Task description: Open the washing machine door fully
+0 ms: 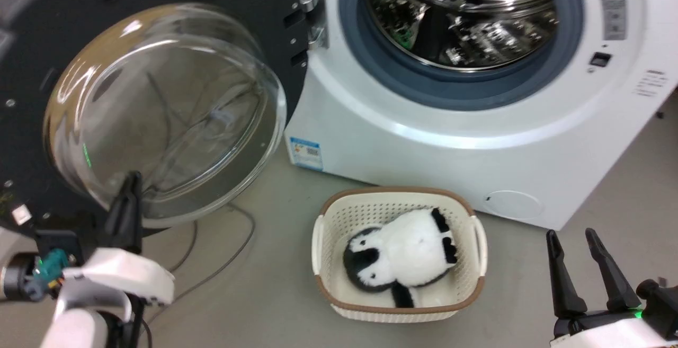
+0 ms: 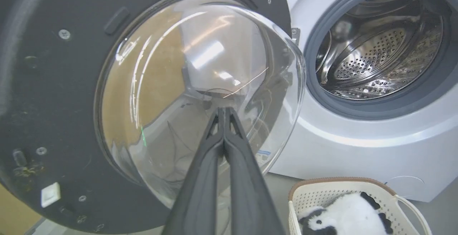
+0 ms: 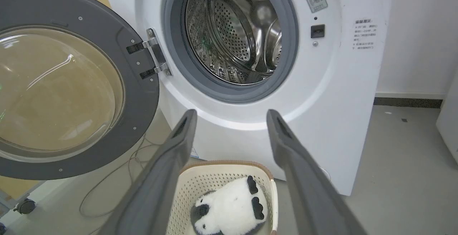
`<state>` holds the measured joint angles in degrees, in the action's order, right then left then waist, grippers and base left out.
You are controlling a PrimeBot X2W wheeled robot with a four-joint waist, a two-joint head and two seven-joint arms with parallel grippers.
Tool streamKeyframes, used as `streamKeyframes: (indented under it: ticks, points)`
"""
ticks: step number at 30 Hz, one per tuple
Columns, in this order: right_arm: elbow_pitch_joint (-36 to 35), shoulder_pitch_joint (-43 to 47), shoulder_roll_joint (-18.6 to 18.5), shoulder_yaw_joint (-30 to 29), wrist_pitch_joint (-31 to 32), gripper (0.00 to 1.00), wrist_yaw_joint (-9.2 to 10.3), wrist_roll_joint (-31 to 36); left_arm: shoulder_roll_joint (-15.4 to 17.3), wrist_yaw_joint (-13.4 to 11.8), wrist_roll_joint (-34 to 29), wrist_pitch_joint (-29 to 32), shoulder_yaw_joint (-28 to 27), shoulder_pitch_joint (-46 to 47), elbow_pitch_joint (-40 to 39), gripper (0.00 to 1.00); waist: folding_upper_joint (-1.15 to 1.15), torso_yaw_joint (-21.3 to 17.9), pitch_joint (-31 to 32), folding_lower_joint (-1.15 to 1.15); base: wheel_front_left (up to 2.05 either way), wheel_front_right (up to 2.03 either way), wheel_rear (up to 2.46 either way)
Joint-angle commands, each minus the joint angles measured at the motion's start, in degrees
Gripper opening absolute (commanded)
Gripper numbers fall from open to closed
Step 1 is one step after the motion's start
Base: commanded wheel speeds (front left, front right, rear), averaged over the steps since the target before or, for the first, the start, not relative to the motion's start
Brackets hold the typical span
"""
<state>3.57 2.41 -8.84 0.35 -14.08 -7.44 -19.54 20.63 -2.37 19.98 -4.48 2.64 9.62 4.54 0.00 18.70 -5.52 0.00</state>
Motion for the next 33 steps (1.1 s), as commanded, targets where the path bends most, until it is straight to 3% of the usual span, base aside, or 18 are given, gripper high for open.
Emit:
streamKeyframes:
  ticks: [1,10,15,21,22,23,24,33]
  points:
    - [-0.3,0.9,0.3,0.1,-0.4,1.0,-0.05,0.5,-0.3,-0.2,-0.5,-0.4,0.3,-1.4,-1.2,0.0,0.0,-1.8,1.7,0.0,0.0,0.0,0.0]
    - [-3.0,2.6,0.7,1.0,-0.8,1.0,-0.05,2.8,-3.7,-1.2,-0.9,-3.0,3.7,-9.4,-7.4,0.0,0.0,-7.0,5.7,0.0,0.0,0.0,0.0]
    - [-5.8,3.7,1.2,0.8,-0.9,1.0,-0.05,4.5,-5.5,-2.7,-1.0,-5.0,4.2,-13.0,-8.6,0.0,0.0,-9.6,6.8,0.0,0.0,0.0,0.0]
    - [-7.0,5.0,1.7,-0.2,-0.9,1.0,-0.05,5.9,-7.0,-2.9,-1.8,-6.2,6.8,-15.5,-8.0,0.0,0.0,-11.7,7.5,0.0,0.0,0.0,0.0]
    - [-7.0,5.2,1.9,-0.3,-0.9,1.0,-0.05,6.0,-7.3,-2.9,-1.8,-6.3,7.2,-15.8,-7.8,0.23,0.0,-12.0,7.5,0.0,0.0,0.0,0.0]
    - [-7.0,5.5,2.0,-0.4,-0.9,1.0,-0.05,6.0,-7.5,-3.0,-2.0,-6.4,7.5,-16.1,-7.6,0.95,0.0,-12.2,7.6,0.0,0.0,0.0,0.0]
    - [-6.9,5.7,2.2,-0.5,-0.9,1.0,-0.05,6.1,-7.7,-3.0,-2.1,-6.5,7.9,-16.3,-7.3,1.0,0.0,-12.4,7.6,0.0,0.0,0.0,0.0]
    - [-6.1,6.7,2.9,-0.7,-0.9,1.0,-0.05,6.0,-8.9,-3.1,-3.8,-8.4,10.6,-17.6,-4.0,1.0,0.0,-14.0,7.4,0.0,0.0,0.0,0.0]
